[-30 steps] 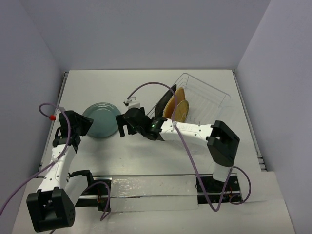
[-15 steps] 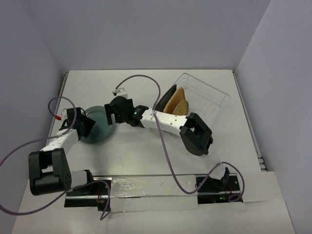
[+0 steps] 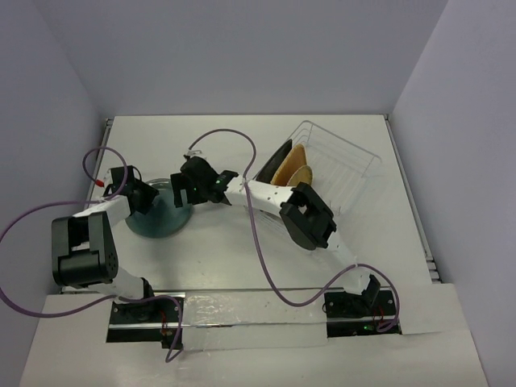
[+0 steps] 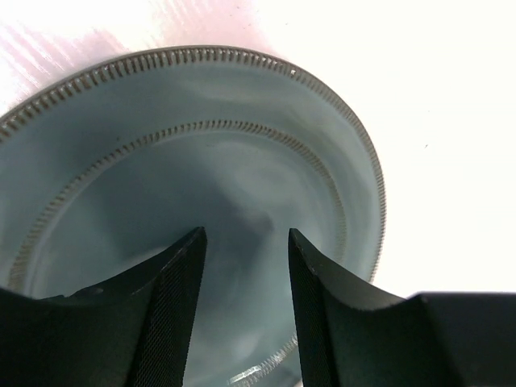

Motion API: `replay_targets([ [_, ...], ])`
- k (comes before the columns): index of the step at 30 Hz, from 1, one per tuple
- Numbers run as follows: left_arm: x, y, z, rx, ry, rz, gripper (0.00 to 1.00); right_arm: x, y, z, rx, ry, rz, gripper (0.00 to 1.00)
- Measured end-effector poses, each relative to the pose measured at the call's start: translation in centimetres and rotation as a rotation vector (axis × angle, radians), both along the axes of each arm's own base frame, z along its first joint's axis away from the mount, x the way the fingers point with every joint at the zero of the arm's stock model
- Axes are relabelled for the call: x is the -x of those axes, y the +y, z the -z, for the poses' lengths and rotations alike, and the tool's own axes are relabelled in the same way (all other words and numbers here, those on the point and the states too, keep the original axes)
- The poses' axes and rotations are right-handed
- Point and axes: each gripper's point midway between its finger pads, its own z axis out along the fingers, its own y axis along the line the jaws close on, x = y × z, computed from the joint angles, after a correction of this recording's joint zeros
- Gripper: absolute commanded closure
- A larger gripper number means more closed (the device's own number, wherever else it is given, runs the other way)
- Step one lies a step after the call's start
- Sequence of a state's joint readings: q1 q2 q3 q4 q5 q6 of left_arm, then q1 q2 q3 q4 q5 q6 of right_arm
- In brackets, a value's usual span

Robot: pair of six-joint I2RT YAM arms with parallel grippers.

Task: Load the plates into the dish rack

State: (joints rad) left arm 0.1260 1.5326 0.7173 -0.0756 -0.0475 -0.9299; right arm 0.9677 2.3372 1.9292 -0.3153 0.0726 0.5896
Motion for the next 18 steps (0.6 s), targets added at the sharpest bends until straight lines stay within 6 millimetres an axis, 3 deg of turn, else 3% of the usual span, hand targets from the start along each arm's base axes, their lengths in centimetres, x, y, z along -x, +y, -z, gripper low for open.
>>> replay_targets([
  [6, -0.3, -0.2, 0.1, 0.008, -0.007, 0.009, 0.46, 0.6, 1.2, 0.6, -0.054, 0.076, -0.029, 0.01],
  [13, -0.3, -0.4, -0.2, 0.01, -0.016, 0.033, 0.44, 0.5, 1.0, 2.2, -0.101, 0.197, 0.002, 0.01],
  [18, 0.8, -0.4, -1.6, -0.001, -0.013, 0.04, 0.38, -0.1, 1.3, 1.9, -0.179, 0.28, 0.004, 0.01],
])
